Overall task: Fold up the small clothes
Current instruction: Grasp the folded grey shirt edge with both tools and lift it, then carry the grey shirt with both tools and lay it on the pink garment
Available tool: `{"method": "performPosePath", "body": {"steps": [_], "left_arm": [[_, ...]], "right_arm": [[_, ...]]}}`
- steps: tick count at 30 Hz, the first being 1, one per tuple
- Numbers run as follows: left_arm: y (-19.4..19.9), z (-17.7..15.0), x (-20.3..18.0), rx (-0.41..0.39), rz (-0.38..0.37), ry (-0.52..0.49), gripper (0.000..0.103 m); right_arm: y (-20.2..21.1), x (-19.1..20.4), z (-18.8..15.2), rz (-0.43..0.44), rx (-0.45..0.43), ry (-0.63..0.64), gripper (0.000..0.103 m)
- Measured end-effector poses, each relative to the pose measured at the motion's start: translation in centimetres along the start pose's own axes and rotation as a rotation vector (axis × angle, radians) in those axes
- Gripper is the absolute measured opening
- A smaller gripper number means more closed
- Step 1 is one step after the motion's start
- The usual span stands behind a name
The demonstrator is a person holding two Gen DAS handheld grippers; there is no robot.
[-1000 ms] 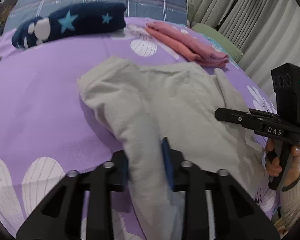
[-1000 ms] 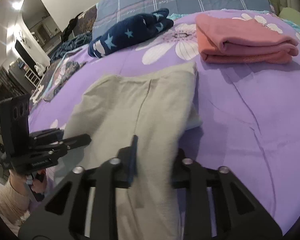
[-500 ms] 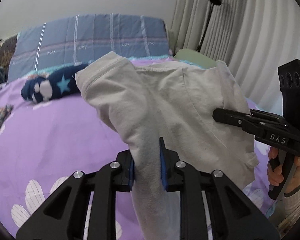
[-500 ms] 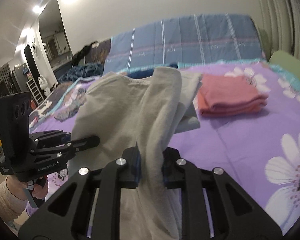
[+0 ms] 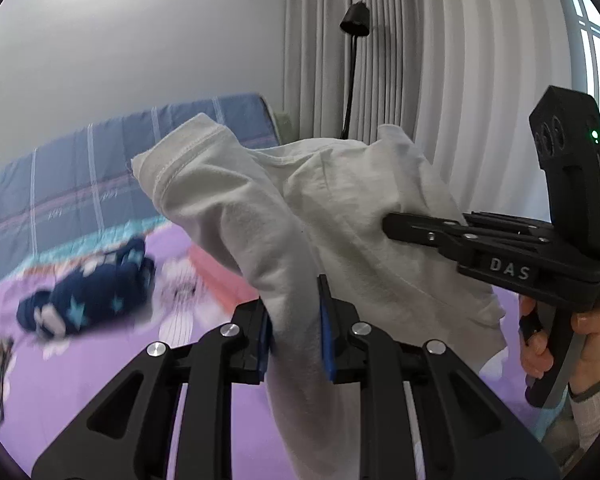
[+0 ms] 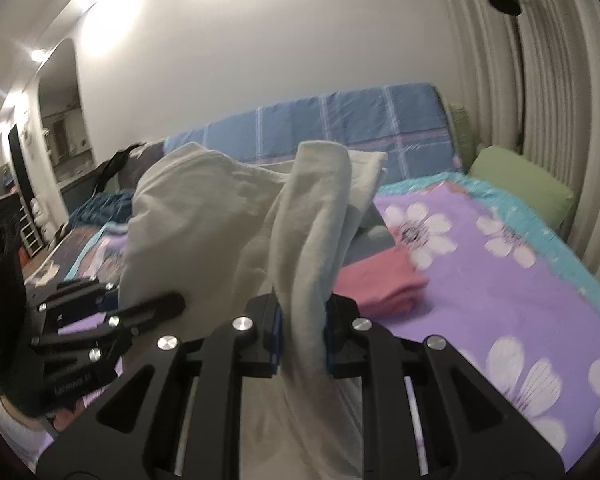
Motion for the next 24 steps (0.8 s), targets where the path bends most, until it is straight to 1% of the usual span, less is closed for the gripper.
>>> {"method": "performPosePath", "body": {"steps": [1,3,6,9,12,16,21,24], "left_arm": [[-0.9,1.6,0.0,-0.014,0.001,-0.004,0.021],[-2.1,3.3,0.0,-0.026,0.000,-0.007,0.021],[-4.7,6.2,0.3,-0.035,0.024,-0.030,0.021],[-6.5,7.9,0.3,-0.037,0.052,-0.051,0.021],[-8.7,9.2,1.3,-0.034,0.068,-0.050,0.021],[-12.5,9.5,3.3,-0.011,0.091,-0.027,0.021],[-17.3,8.2,5.6,0.034,0.107,0.009,0.021],[-20.5,7.1,7.2,0.060,0.133,0.022,0.021]], "right_arm": [[-0.3,-0.6,1.5,-0.016,-0.021,0.000,0.016],[-1.1,-1.4,3.4,-0.037,-0.040,-0.004,0.016],[-3.0,-2.5,5.7,-0.087,-0.048,0.008,0.016],[-5.6,-3.8,7.4,-0.119,-0.041,0.006,0.016],[-8.6,-5.6,8.6,-0.133,-0.035,-0.040,0.016],[-13.5,-8.0,9.5,-0.127,-0.007,-0.098,0.016],[-19.5,-9.5,8.5,-0.150,0.048,-0.139,0.016],[-23.5,-10.3,7.5,-0.153,0.074,-0.147,0.016]]}}
Point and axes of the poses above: each gripper's, at about its wrist camera, not at the fingertips, and y roughly against the way its jaws point, x to its left, z to its top, the point moved 6 cm from there along -y, roughly the way its jaws point, and after that the axes turned 4 degrees about -y, right-handed, at the moved point
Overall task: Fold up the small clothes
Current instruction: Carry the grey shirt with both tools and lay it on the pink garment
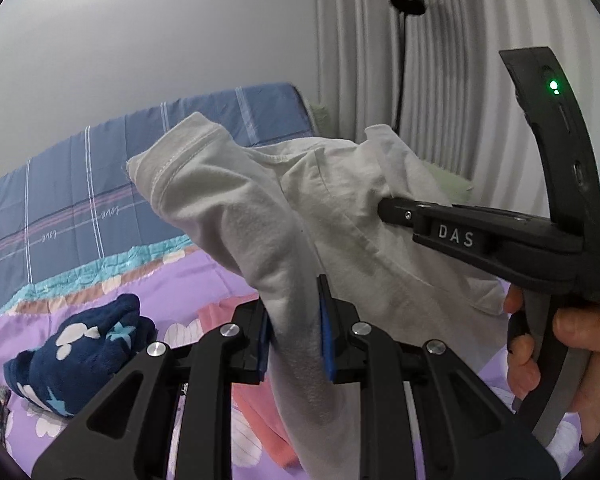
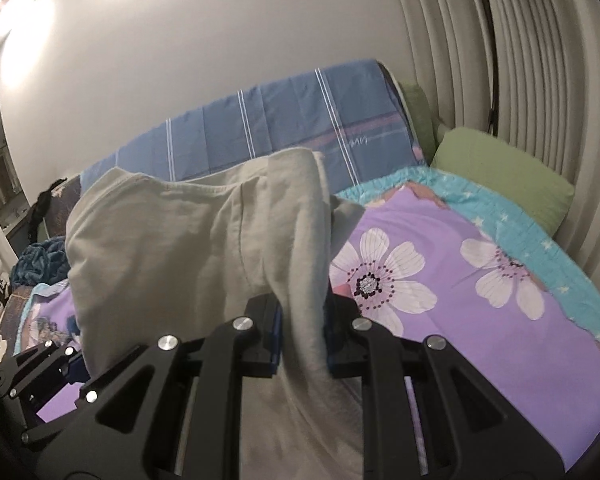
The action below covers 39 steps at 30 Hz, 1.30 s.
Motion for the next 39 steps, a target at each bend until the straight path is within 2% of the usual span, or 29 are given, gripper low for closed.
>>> {"method": "performPosePath", "body": {"steps": [1,2,3,4,5,6,8,9,10,11,13,15,18,20,22,26,30,32,35,36,38,39], "left_arm": [[-1.3,-0.5,0.6,0.010,0.015,0.008,0.022],[-3.0,-1.1,1.3,0.025,0.045,0.016,0.022],[-4.5,-1.9,2.0,0.039,0.086,0.018,0.029],[-5.7,-2.8,2.5,0.057,0.128,0.018,0.045],[-7.1,-4.2,3.3,0.081,0.180,0.022,0.050],[-8.6,-6.2,4.0,0.116,0.206,0.032,0.054],[-10.8,-9.5,4.1,0.206,0.167,0.031,0.054],[-11.8,-11.6,4.0,0.254,0.155,0.016,0.056],[-11.9,-12.9,3.8,0.226,0.158,-0.007,0.065],[-11.8,-13.5,3.6,0.192,0.167,-0.040,0.066],[-11.4,-14.2,2.8,0.160,0.197,-0.094,0.066],[-11.5,-14.3,3.2,0.168,0.197,-0.078,0.066],[-11.0,-14.1,3.5,0.192,0.167,-0.037,0.067],[-8.9,-13.9,3.1,0.191,0.144,-0.001,0.074],[-7.7,-14.2,3.5,0.185,0.129,0.049,0.089],[-6.5,-16.2,4.4,0.241,-0.016,0.246,0.091],[-8.0,-18.5,4.3,0.343,-0.133,0.407,0.095],[-8.7,-19.1,4.3,0.363,-0.178,0.465,0.097],[-9.1,-19.0,3.9,0.358,-0.216,0.471,0.096],[-9.3,-18.9,3.5,0.357,-0.233,0.465,0.094],[-9.5,-18.8,2.7,0.348,-0.274,0.463,0.075],[-9.7,-18.6,1.9,0.348,-0.319,0.470,0.060]], "right_arm": [[-1.4,-0.2,-0.4,-0.008,0.014,-0.005,0.016],[-3.7,-1.1,-1.2,-0.069,0.040,-0.014,0.020],[-5.8,-2.3,-2.4,-0.179,0.068,-0.028,0.040],[-7.2,-3.3,-3.4,-0.264,0.091,-0.041,0.051],[-8.9,-4.5,-5.3,-0.335,0.137,-0.056,0.058],[-10.2,-5.2,-7.0,-0.334,0.186,-0.067,0.052],[-12.2,-6.0,-10.8,-0.275,0.295,-0.088,0.048],[-12.4,-6.2,-11.9,-0.261,0.274,-0.074,0.050],[-12.1,-6.4,-12.4,-0.275,0.242,-0.048,0.054],[-11.8,-6.6,-13.0,-0.277,0.226,-0.032,0.061],[-11.4,-7.6,-13.3,-0.229,0.250,-0.102,0.064],[-10.9,-8.7,-13.4,-0.218,0.273,-0.161,0.071],[-8.3,-9.9,-13.6,-0.193,0.269,-0.227,0.071],[-5.8,-10.4,-14.5,-0.143,0.264,-0.281,0.074],[-3.4,-11.0,-16.0,-0.105,0.277,-0.347,0.079],[-1.1,-10.0,-17.9,-0.031,0.314,-0.374,0.080],[-2.6,-8.0,-18.2,0.074,0.379,-0.434,0.086],[-4.2,-7.5,-17.7,0.082,0.373,-0.465,0.087],[-6.2,-7.7,-17.0,0.052,0.327,-0.526,0.086],[-6.7,-7.9,-16.8,0.033,0.313,-0.538,0.072],[-7.3,-8.1,-16.4,0.024,0.307,-0.577,0.047],[-7.2,-8.4,-15.9,0.014,0.303,-0.576,0.040]]}}
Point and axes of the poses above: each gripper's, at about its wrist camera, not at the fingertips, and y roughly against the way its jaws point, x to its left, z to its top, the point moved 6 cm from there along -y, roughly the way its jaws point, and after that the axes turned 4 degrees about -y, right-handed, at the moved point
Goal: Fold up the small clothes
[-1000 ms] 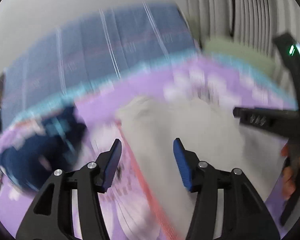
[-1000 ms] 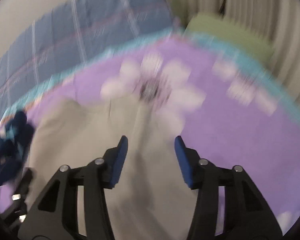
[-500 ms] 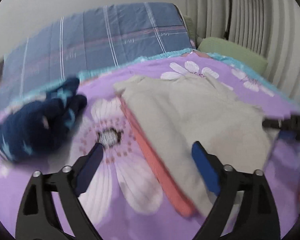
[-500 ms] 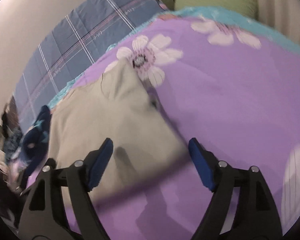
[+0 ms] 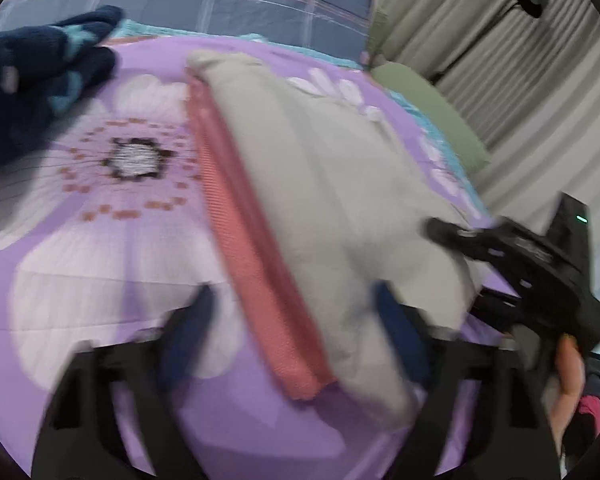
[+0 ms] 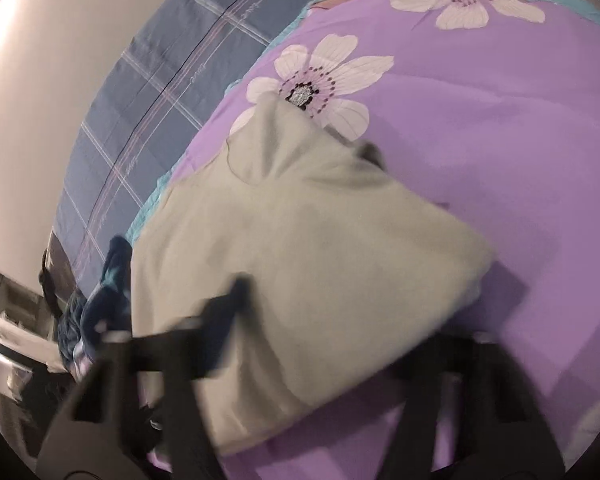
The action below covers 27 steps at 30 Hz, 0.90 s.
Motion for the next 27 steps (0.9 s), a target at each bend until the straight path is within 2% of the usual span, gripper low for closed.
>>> {"method": "performPosePath", "body": {"steps": [4,6,8,10,11,13,14,15,16,18,20,21,22,25,27], "left_arm": [[0.0,0.4,-1.8,-0.041,0.005,-0.009,0.054],[-0.6,0.2,-2.9,-0.012,-0.051,0.030,0.053],[-1.2,-0.3,-3.8,0.008,-0.047,0.021,0.053],[-1.6,-0.8,-4.2,0.015,-0.014,-0.014,0.053],[-1.7,-1.1,-4.2,0.016,-0.010,-0.022,0.053],[-1.3,-1.5,-3.9,0.014,-0.031,-0.017,0.055],[-0.8,-1.7,-3.6,0.011,-0.037,-0.014,0.057],[-0.1,-1.8,-3.5,0.001,-0.022,-0.017,0.062],[0.6,-1.9,-3.4,-0.015,0.010,-0.031,0.067],[2.4,-2.0,-3.2,-0.056,0.078,-0.074,0.069],[4.9,-2.4,-4.1,-0.118,0.139,-0.157,0.076],[6.4,-2.9,-4.7,-0.155,0.171,-0.202,0.088],[7.5,-3.1,-5.1,-0.185,0.190,-0.227,0.094],[11.0,-4.5,-6.5,-0.273,0.230,-0.308,0.101],[13.7,-5.9,-7.7,-0.324,0.255,-0.362,0.102]], "right_arm": [[1.8,2.4,2.7,-0.142,-0.065,0.218,0.030],[2.0,1.7,4.1,-0.188,-0.066,0.188,0.029],[0.8,-0.4,4.5,-0.197,-0.008,0.125,0.029],[0.0,-1.5,3.9,-0.206,0.020,0.144,0.033],[0.2,-1.7,3.6,-0.200,0.004,0.181,0.036],[1.3,-1.8,2.8,-0.231,-0.027,0.237,0.054],[2.1,-2.0,2.2,-0.295,-0.052,0.272,0.072],[2.8,-1.9,1.6,-0.333,-0.071,0.313,0.076],[3.5,-1.6,1.0,-0.347,-0.084,0.360,0.076],[5.6,-0.8,-0.9,-0.374,-0.121,0.469,0.076],[8.1,-0.1,-2.8,-0.370,-0.181,0.536,0.078],[9.7,0.3,-4.0,-0.354,-0.216,0.568,0.080],[10.6,0.6,-4.7,-0.346,-0.236,0.584,0.081],[14.3,1.6,-7.9,-0.310,-0.308,0.662,0.089],[16.4,1.9,-9.9,-0.295,-0.342,0.697,0.093]]}}
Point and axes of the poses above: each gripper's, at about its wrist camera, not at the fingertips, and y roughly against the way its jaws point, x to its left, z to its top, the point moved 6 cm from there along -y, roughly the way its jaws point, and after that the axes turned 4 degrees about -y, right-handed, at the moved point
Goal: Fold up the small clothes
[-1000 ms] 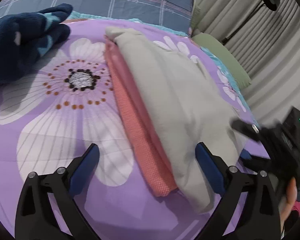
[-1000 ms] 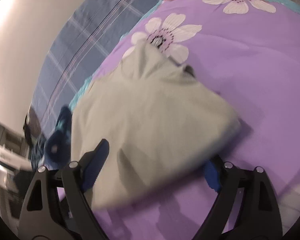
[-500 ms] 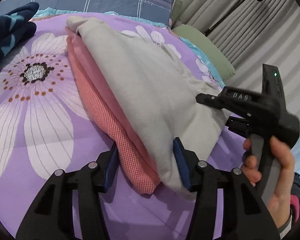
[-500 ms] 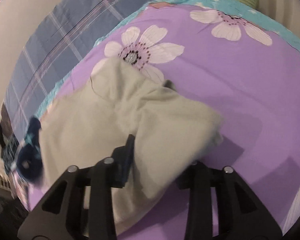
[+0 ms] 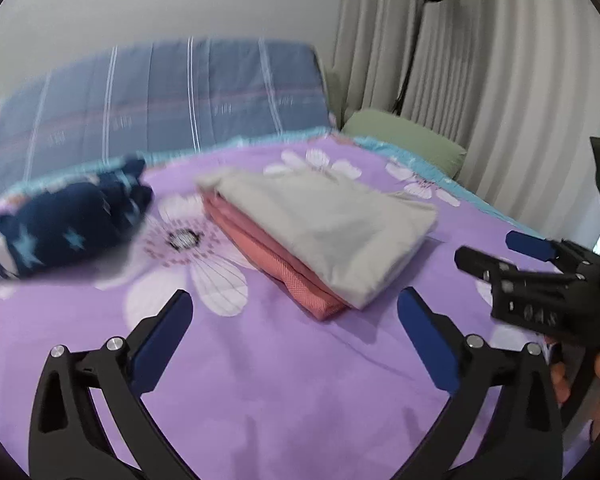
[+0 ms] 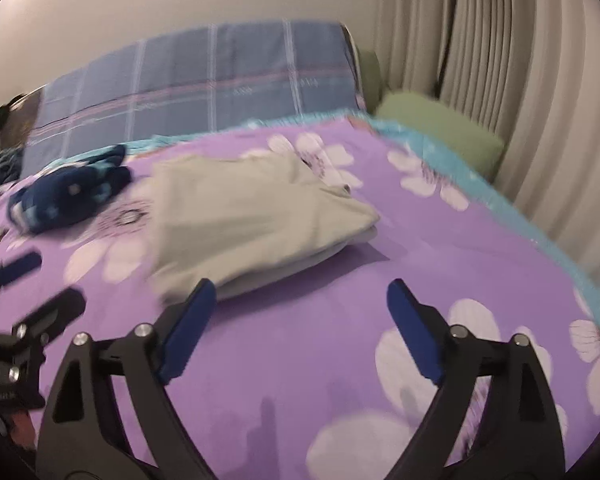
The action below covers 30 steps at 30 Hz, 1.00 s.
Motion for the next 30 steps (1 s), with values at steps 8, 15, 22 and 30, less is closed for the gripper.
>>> {"method": "performPosePath", "body": {"steps": [8,15,22,30], "left_arm": [[10.1,-0.1,-0.4,-0.120,0.093,-0.059,0.102],[16.5,-2.4,-0.6,-0.109,0.155,-0.065,0.102],[20.4,-4.8,-0.7,-0.103,0.136,-0.038,0.102],[23.5,-5.9,-0.6,-0.129,0.091,-0.026,0.102]], "right_arm": [[9.9,0.5,-3.5,-0.040,-0.149,-0.013,0.101],[14.7,1.7,-5.8,-0.017,-0.139,-0.096,0.101],[18.4,3.7,-7.6,-0.021,-0.160,-0.098,0.101],[20.7,4.5,-8.6,-0.018,-0.173,-0.094,0.101]]}}
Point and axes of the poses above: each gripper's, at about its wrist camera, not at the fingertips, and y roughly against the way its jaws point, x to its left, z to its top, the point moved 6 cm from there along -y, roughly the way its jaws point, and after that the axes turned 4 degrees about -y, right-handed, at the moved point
